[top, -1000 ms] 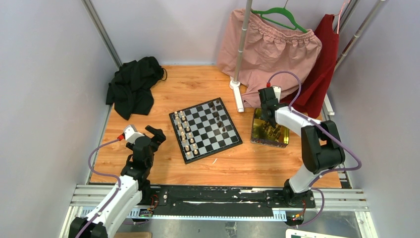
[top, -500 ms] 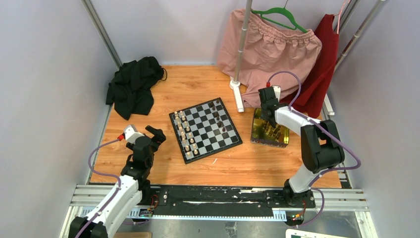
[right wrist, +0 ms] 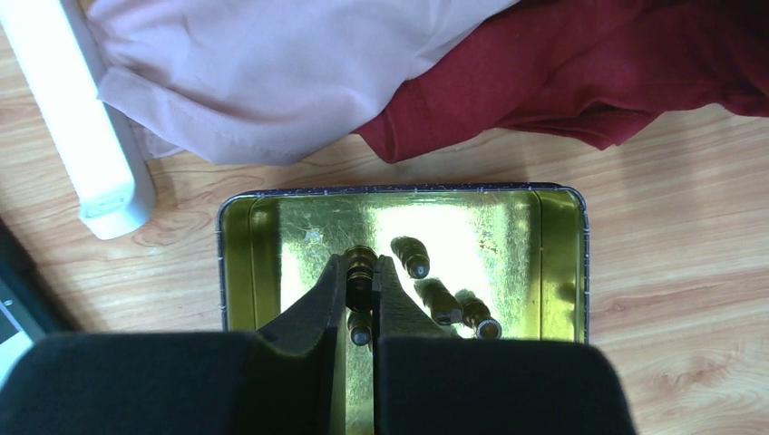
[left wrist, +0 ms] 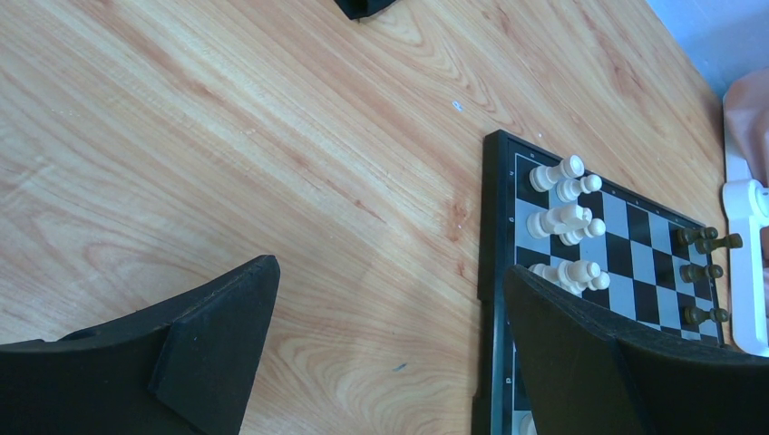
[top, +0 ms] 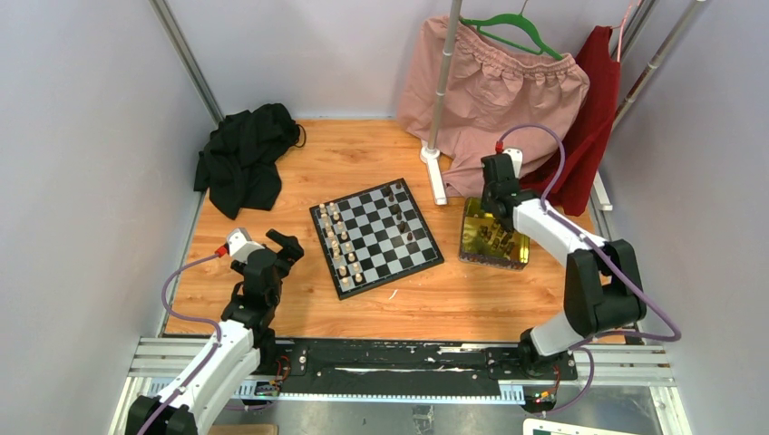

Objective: Set up the chess pieces on the board
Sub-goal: Pick up the chess piece from the storage box, then place the chess piece on the chessboard.

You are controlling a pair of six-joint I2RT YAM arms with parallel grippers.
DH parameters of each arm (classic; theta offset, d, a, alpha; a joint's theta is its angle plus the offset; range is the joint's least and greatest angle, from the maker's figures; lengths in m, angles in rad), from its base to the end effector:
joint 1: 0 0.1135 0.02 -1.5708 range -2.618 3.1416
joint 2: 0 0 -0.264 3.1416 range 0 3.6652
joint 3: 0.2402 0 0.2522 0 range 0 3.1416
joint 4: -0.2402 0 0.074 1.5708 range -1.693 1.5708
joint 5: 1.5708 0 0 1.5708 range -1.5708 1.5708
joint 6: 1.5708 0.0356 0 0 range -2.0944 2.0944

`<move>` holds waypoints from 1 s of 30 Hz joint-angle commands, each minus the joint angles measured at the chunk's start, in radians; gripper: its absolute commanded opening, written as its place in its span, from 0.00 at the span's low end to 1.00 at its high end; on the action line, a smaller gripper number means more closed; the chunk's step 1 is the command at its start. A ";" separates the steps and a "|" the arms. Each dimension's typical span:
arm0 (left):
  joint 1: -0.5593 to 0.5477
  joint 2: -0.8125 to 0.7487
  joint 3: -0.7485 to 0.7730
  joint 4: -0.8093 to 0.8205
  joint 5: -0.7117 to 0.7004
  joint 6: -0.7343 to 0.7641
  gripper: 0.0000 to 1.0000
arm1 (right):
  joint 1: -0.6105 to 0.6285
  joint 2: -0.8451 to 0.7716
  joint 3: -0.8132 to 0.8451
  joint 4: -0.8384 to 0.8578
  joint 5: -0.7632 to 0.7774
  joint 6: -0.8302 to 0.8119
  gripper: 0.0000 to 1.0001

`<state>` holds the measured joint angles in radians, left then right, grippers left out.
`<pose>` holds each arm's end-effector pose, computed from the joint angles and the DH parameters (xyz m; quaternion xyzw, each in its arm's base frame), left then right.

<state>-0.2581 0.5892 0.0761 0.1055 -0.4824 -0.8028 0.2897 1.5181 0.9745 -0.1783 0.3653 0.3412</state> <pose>0.1398 -0.0198 0.1504 -0.3446 0.7462 -0.0977 0.5611 0.3173 0.0813 0.2309 0.0979 0.8939 -0.0317 0.4363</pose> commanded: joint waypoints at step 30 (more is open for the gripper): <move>0.003 -0.017 -0.015 0.017 -0.014 0.005 1.00 | 0.388 0.125 0.293 -0.135 -0.133 -0.152 0.00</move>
<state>-0.2584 0.5797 0.0727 0.1055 -0.4824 -0.8028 0.6415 1.6016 1.2217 -0.2874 0.2497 0.2146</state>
